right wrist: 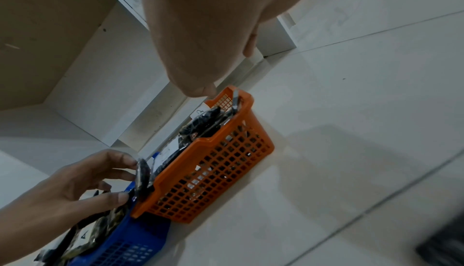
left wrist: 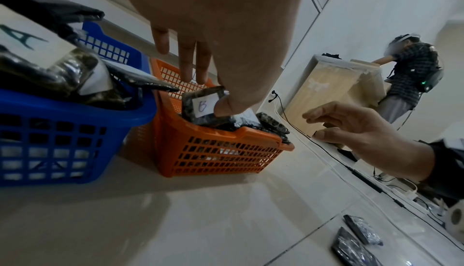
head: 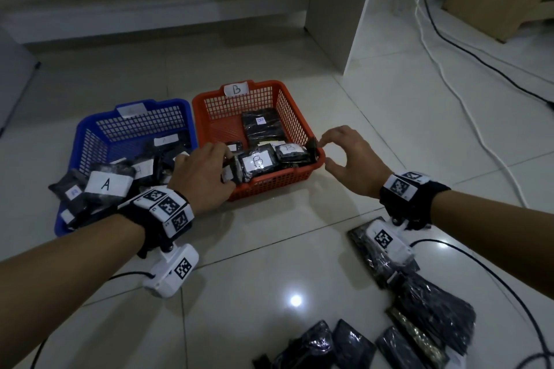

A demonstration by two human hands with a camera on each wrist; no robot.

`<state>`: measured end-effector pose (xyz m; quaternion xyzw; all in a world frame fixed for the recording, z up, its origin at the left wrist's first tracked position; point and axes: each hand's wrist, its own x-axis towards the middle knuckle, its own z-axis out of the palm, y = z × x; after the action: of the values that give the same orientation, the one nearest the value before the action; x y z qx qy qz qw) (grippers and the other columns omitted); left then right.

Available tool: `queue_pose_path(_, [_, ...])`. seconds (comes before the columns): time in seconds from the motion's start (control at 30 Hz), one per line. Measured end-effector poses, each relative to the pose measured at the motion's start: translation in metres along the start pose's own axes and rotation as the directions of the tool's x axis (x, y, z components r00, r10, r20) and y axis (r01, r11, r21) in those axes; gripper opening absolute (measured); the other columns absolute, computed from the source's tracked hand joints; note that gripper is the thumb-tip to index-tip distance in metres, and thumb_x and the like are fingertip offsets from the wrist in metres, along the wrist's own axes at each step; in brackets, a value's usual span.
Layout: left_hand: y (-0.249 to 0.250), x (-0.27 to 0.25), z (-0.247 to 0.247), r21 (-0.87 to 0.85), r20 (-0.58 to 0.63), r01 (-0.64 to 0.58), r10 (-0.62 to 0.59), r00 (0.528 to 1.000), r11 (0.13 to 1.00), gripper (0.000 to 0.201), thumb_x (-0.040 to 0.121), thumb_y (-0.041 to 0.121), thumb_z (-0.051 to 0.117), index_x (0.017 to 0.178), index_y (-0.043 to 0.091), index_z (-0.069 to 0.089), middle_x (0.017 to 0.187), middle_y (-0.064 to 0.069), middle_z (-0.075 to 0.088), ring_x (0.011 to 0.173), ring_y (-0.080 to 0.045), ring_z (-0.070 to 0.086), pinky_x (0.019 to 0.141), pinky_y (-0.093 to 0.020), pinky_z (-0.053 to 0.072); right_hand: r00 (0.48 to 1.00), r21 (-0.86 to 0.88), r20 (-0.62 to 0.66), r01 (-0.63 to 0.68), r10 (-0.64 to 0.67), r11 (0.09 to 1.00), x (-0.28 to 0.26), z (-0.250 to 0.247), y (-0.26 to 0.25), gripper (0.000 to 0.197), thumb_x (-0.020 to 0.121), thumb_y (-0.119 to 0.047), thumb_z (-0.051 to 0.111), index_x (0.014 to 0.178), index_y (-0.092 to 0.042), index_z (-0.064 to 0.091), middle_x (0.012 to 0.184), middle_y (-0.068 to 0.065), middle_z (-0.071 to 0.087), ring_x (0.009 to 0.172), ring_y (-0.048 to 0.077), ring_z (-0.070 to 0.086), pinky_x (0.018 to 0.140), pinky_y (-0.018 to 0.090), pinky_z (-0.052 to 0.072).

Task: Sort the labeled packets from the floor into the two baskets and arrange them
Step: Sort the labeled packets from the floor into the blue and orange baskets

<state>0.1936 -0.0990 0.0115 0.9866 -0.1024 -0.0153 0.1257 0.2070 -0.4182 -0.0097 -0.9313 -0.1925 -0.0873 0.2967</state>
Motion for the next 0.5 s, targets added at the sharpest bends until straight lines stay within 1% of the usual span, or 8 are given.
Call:
queue_pose_path(0.1, [-0.001, -0.003, -0.003, 0.004, -0.008, -0.016, 0.017, 1.0, 1.0, 0.041, 0.08, 0.028, 0.066, 0.116, 0.027, 0.048, 0.116, 0.003, 0.051, 0.109, -0.022, 0.052, 0.098, -0.048, 0.034, 0.998, -0.042, -0.067, 0.004, -0.007, 0.999, -0.019, -0.008, 0.005, 0.026, 0.086, -0.007, 0.066, 0.109, -0.017, 0.062, 0.115, 0.001, 0.056, 0.107, 0.022, 0.054, 0.095, 0.039, 0.046])
queue_pose_path(0.17, [0.002, -0.008, -0.005, 0.01, -0.036, -0.04, 0.04, 0.999, 0.999, 0.039, 0.079, 0.026, 0.067, 0.114, 0.027, 0.049, 0.114, 0.002, 0.05, 0.108, -0.023, 0.05, 0.095, -0.047, 0.035, 0.996, -0.056, -0.09, -0.013, 0.008, 0.998, -0.038, -0.01, 0.01, 0.019, 0.086, -0.005, 0.064, 0.102, -0.016, 0.062, 0.103, 0.001, 0.058, 0.092, 0.02, 0.056, 0.084, 0.04, 0.05])
queue_pose_path(0.2, [0.005, -0.012, -0.004, 0.004, -0.057, -0.064, 0.064, 0.996, 0.998, 0.038, 0.078, 0.025, 0.068, 0.112, 0.027, 0.05, 0.113, 0.002, 0.05, 0.107, -0.023, 0.049, 0.093, -0.047, 0.036, 0.998, -0.061, -0.049, -0.044, 0.041, 0.997, -0.049, -0.011, 0.013, 0.016, 0.086, -0.007, 0.064, 0.099, -0.017, 0.062, 0.098, 0.0, 0.059, 0.085, 0.019, 0.058, 0.078, 0.04, 0.051])
queue_pose_path(0.27, [0.012, -0.02, -0.004, -0.023, -0.089, -0.144, 0.141, 0.986, 0.989, 0.034, 0.079, 0.025, 0.068, 0.108, 0.027, 0.051, 0.109, 0.004, 0.049, 0.103, -0.02, 0.048, 0.089, -0.044, 0.036, 0.974, -0.112, 0.162, -0.141, 0.158, 0.984, -0.073, -0.011, 0.02, 0.013, 0.089, -0.016, 0.065, 0.099, -0.023, 0.061, 0.099, -0.001, 0.061, 0.081, 0.017, 0.062, 0.074, 0.039, 0.054])
queue_pose_path(0.3, [0.017, -0.024, -0.005, -0.035, -0.092, -0.193, 0.189, 0.978, 0.981, 0.031, 0.081, 0.027, 0.068, 0.107, 0.028, 0.051, 0.107, 0.006, 0.048, 0.101, -0.018, 0.048, 0.089, -0.042, 0.037, 0.933, -0.183, 0.292, -0.162, 0.211, 0.97, -0.084, -0.009, 0.022, 0.015, 0.091, -0.025, 0.066, 0.105, -0.025, 0.062, 0.106, 0.0, 0.061, 0.087, 0.019, 0.063, 0.077, 0.037, 0.053])
queue_pose_path(0.37, [0.025, -0.033, -0.004, -0.054, -0.059, -0.28, 0.277, 0.959, 0.958, 0.025, 0.086, 0.033, 0.067, 0.105, 0.031, 0.051, 0.105, 0.012, 0.047, 0.098, -0.011, 0.045, 0.089, -0.038, 0.038, 0.837, -0.364, 0.469, -0.108, 0.283, 0.925, -0.102, -0.007, 0.029, 0.042, 0.089, -0.047, 0.066, 0.124, -0.024, 0.061, 0.125, 0.002, 0.054, 0.108, 0.025, 0.059, 0.088, 0.036, 0.05])
queue_pose_path(0.43, [0.032, -0.041, -0.002, -0.081, -0.016, -0.332, 0.332, 0.943, 0.94, 0.023, 0.087, 0.035, 0.067, 0.105, 0.034, 0.051, 0.105, 0.016, 0.048, 0.099, -0.006, 0.045, 0.091, -0.034, 0.036, 0.749, -0.51, 0.546, -0.06, 0.377, 0.858, -0.113, -0.011, 0.032, 0.073, 0.081, -0.067, 0.065, 0.141, -0.028, 0.049, 0.139, 0.002, 0.044, 0.123, 0.027, 0.049, 0.1, 0.041, 0.046])
queue_pose_path(0.5, [0.035, -0.048, 0.003, -0.142, 0.021, -0.362, 0.369, 0.929, 0.921, 0.023, 0.088, 0.035, 0.067, 0.106, 0.035, 0.053, 0.106, 0.018, 0.051, 0.1, -0.003, 0.046, 0.092, -0.032, 0.036, 0.681, -0.57, 0.573, -0.068, 0.456, 0.818, -0.118, -0.017, 0.035, 0.094, 0.074, -0.068, 0.071, 0.15, -0.027, 0.035, 0.144, 0.002, 0.04, 0.129, 0.028, 0.043, 0.105, 0.044, 0.043])
